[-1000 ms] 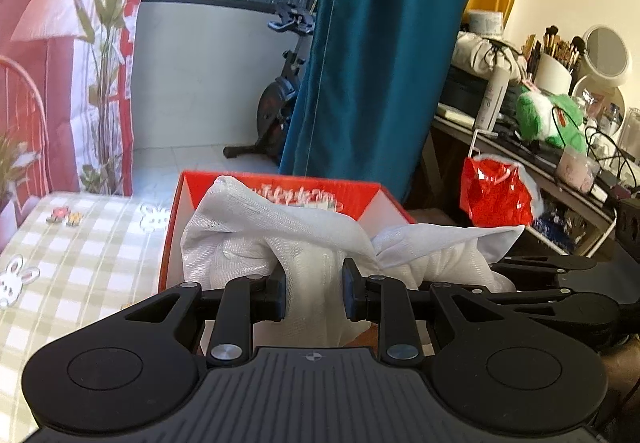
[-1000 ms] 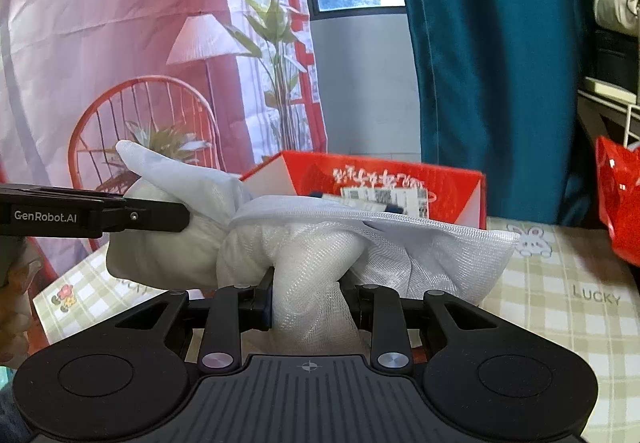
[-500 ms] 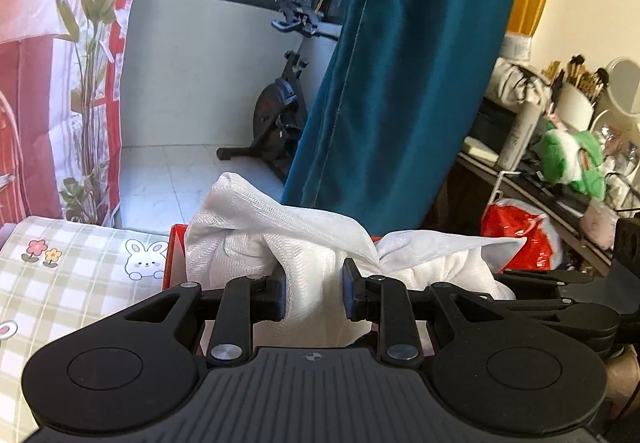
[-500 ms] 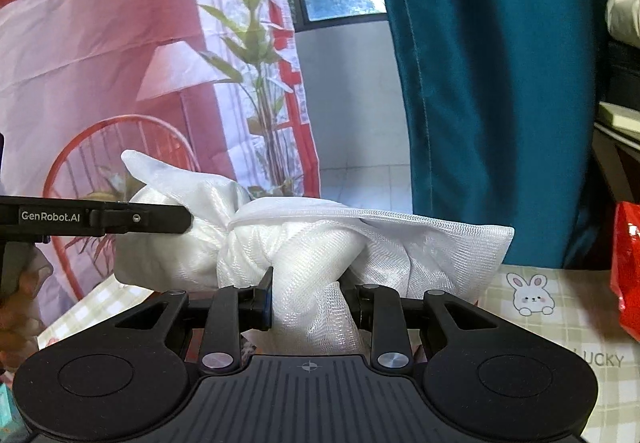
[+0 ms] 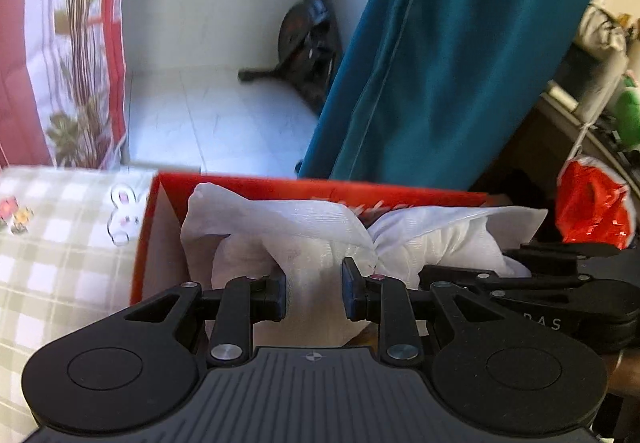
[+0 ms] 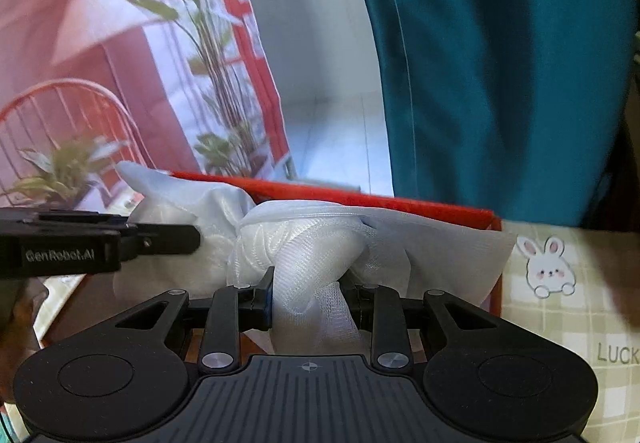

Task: Organize soft objects
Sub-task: 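Lower the white mesh cloth into the red box and open the left tool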

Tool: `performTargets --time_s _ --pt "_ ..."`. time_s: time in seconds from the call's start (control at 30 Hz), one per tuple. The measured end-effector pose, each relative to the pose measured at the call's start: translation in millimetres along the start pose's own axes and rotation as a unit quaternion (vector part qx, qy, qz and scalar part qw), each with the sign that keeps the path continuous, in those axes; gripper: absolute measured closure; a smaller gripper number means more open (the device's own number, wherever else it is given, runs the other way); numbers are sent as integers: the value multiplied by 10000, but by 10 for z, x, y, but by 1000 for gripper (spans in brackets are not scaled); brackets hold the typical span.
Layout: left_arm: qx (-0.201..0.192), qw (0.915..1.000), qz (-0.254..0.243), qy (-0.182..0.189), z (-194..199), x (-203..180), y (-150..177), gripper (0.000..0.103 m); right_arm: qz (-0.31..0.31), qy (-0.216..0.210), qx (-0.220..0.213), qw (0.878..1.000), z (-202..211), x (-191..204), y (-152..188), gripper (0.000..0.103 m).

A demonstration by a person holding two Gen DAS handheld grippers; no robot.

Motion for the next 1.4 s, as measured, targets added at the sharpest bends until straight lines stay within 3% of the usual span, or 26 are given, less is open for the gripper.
performTargets --time_s 0.27,0.5,0.63,0.7,0.8,0.9,1.17,1.4 --pt "705 9969 -331 -139 -284 -2 -54 75 -161 118 968 9951 -475 -134 -12 77" --pt "838 9957 -360 -159 -327 15 -33 74 -209 150 1456 9890 -710 -152 118 77" --pt "718 9961 -464 -210 -262 -30 -38 64 -279 184 1435 9891 -697 -163 130 72" --pt "639 9965 -504 -179 -211 -66 -42 46 -242 254 1364 9900 -648 -160 119 63" --pt "549 9966 -578 -189 -126 -138 -28 38 -204 378 1237 9914 -536 -131 90 53" --pt "413 9970 -603 -250 11 -196 -18 35 -120 468 1121 9925 -384 -108 64 43" --pt "-42 9960 -732 -501 538 -319 132 33 128 626 732 9953 147 -10 85 40" --pt "-345 9943 -820 -583 996 -421 534 33 318 518 353 9975 632 165 347 40"
Point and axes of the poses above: each gripper's, at about its wrist camera, not at the fingertips, and z roughly against the way its jaws point, x to its left, y to its underside, the point moved 6 cm from there along -z, roughly the way its jaws point, and after that the axes turned 8 degrees about x, right-handed, at the moved point
